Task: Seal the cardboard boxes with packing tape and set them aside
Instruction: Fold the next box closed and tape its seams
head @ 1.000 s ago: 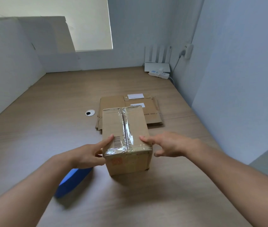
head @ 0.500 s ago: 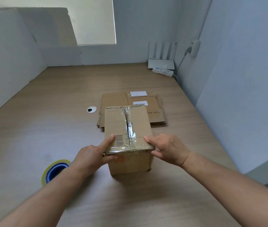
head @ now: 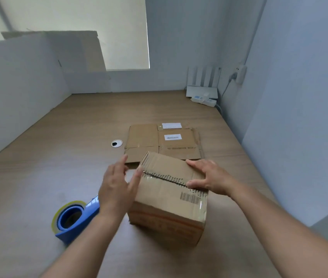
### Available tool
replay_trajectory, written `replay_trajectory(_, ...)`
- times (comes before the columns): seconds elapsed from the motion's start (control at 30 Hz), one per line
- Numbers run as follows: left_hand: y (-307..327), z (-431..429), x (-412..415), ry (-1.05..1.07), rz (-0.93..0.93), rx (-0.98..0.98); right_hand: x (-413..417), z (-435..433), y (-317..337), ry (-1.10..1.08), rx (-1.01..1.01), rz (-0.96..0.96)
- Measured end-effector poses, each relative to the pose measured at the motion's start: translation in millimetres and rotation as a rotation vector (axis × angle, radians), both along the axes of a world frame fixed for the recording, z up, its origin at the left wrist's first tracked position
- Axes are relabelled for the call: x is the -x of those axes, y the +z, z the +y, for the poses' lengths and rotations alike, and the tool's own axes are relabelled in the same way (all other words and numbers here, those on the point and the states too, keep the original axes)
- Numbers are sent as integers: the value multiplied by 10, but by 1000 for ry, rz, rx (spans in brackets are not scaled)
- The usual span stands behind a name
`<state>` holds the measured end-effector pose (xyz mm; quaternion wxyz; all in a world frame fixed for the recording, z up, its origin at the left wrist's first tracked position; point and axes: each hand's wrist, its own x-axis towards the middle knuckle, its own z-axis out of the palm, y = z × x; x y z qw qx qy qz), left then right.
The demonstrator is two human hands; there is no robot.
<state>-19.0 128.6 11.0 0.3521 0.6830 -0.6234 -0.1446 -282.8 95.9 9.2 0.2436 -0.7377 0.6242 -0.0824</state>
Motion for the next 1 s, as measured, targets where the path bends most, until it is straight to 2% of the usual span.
replay_trajectory(0.1,-48,-135,24,-49,3,-340,41,-72,13,78,-4,29)
replay_trajectory(0.17,-120,-130,72,-40,38,-474,29,-115,-1,23,41,97)
replay_trajectory(0.3,-119,-39,179,158,406,-575,56,-145,29,-264,278,219)
replay_trajectory(0.37,-97,58,266,207,586,-609,77,-105,48,-383,396,160)
replay_trajectory(0.4,-123,98,294,205,600,-631,75,-67,59,-423,403,112)
replay_trajectory(0.47,-124,158,346,175,564,-666,30,21,49,-417,305,67)
replay_trajectory(0.6,-139,159,250,57,231,-585,-102,180,-33,-342,136,-73)
replay_trajectory(0.73,-113,260,89,-46,199,-544,-229,292,-51,-164,21,-245)
replay_trajectory(0.87,-240,400,99,-46,-27,-482,-303,259,-120,-107,-60,-387)
replay_trajectory(1.0,-277,388,166,-18,-17,-372,-382,265,-209,34,-134,-365)
